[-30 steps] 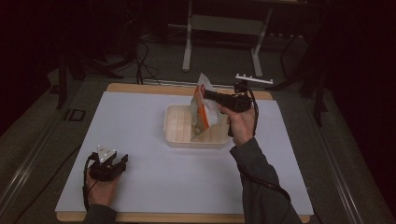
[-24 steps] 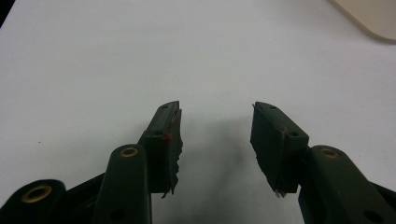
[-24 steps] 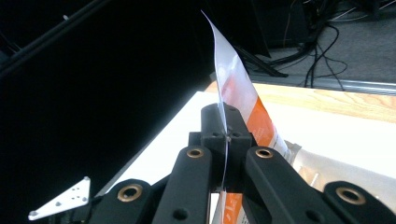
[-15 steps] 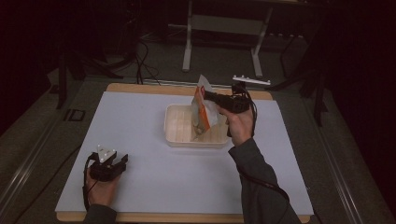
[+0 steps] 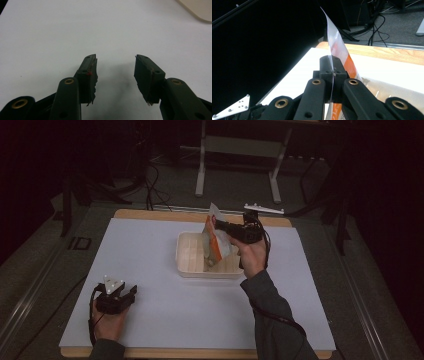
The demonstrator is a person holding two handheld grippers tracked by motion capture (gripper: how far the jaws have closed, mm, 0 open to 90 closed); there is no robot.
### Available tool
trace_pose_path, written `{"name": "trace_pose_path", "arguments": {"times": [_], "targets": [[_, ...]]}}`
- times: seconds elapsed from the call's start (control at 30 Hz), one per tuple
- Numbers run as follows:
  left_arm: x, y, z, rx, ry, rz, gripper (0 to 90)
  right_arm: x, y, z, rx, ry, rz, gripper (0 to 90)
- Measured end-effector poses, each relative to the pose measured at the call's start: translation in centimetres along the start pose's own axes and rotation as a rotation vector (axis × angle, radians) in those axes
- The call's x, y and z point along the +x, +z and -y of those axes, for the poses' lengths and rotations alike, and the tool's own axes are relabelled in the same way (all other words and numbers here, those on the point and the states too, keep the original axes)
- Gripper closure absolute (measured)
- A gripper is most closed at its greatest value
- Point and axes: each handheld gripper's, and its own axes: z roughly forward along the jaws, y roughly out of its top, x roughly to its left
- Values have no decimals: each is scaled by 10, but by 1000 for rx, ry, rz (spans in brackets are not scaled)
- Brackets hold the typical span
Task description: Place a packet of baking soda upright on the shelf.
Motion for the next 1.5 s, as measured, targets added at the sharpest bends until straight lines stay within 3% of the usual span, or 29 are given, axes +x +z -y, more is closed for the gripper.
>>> {"name": "trace_pose_path", "arguments": {"times": [0.37, 1.07, 1.2, 1.27, 1.5], "targets": [[0, 0, 0, 0, 2, 0, 524, -1, 6, 5, 5, 0, 34, 900], [0, 0, 0, 3, 1, 1, 522, -5, 20, 14, 7, 72, 93, 895], [0, 0, 0, 1, 0, 1, 522, -2, 17, 11, -38, 61, 75, 735], [0, 0, 0, 1, 2, 1, 522, 0, 16, 9, -21, 26, 120, 692], [0, 0, 0, 3, 2, 0, 522, -2, 16, 13, 6, 12, 129, 646]]}}
